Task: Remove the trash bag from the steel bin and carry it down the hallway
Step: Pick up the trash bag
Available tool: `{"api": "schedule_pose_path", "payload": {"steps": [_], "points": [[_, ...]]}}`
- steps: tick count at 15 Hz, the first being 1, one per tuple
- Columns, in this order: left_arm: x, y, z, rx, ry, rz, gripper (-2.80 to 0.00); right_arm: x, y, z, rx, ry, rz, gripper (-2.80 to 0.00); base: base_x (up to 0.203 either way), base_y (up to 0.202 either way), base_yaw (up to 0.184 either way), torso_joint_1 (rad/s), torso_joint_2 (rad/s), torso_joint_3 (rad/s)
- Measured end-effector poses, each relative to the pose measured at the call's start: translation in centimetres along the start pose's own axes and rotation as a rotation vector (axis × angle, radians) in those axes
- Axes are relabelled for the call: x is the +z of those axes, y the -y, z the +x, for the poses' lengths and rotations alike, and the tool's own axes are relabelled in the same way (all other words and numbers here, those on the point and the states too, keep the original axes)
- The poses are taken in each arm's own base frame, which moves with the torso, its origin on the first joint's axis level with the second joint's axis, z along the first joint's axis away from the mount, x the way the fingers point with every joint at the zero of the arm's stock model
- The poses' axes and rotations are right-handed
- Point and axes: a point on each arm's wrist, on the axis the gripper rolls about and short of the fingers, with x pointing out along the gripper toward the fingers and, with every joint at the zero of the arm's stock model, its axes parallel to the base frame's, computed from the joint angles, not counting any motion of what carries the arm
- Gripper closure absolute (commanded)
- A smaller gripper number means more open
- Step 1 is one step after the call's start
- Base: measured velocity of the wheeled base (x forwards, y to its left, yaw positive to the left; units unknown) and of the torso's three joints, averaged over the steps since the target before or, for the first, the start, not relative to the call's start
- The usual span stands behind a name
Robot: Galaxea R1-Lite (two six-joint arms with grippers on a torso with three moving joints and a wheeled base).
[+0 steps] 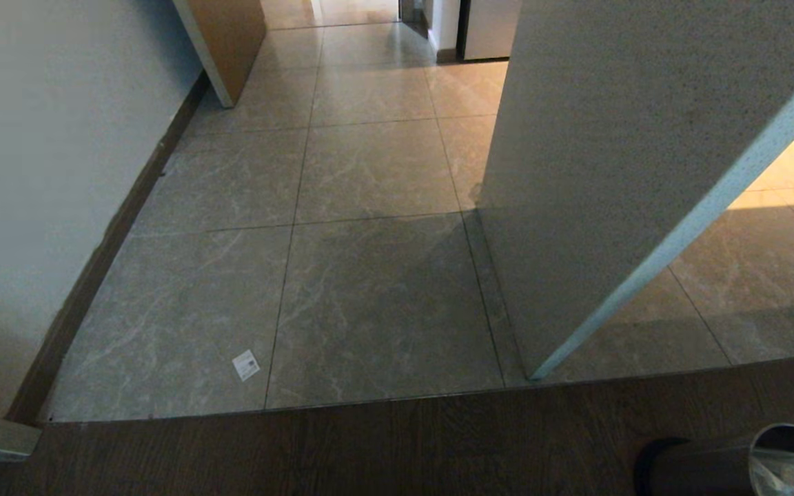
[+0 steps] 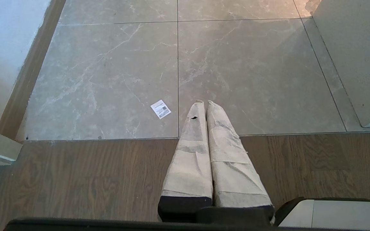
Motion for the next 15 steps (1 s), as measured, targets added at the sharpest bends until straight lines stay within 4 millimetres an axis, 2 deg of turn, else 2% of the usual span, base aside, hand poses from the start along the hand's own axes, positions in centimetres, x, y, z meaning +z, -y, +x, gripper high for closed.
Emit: {"api": "schedule_pose_path", "payload": {"steps": [7, 11, 12, 13, 15], "points": [[0.0, 0.0, 0.0, 0.000, 0.000, 0.000, 0.00, 2.2, -2.5, 2.7, -0.168, 0.033, 0.033, -2.80, 0.000, 0.000, 0.000, 0.000, 0.00, 0.000], [0.0, 0.0, 0.0, 0.001, 0.000, 0.000, 0.00, 1.9, -3.8, 3.5, -0.171, 0.009, 0.034, -2.80, 0.000, 0.000, 0.000, 0.000, 0.00, 0.000], [0.0, 0.0, 0.0, 0.001, 0.000, 0.000, 0.00, 1.9, -3.9, 3.5, -0.167, 0.005, 0.031, -1.25, 0.000, 0.000, 0.000, 0.000, 0.00, 0.000], [0.0, 0.0, 0.0, 0.001, 0.000, 0.000, 0.00, 1.8, -4.0, 3.6, -0.162, 0.002, 0.027, 0.00, 0.000, 0.000, 0.000, 0.000, 0.00, 0.000], [0.0, 0.0, 0.0, 0.000, 0.000, 0.000, 0.00, 1.8, -4.2, 3.7, -0.159, -0.001, 0.022, 0.00, 0.000, 0.000, 0.000, 0.000, 0.00, 0.000]]}}
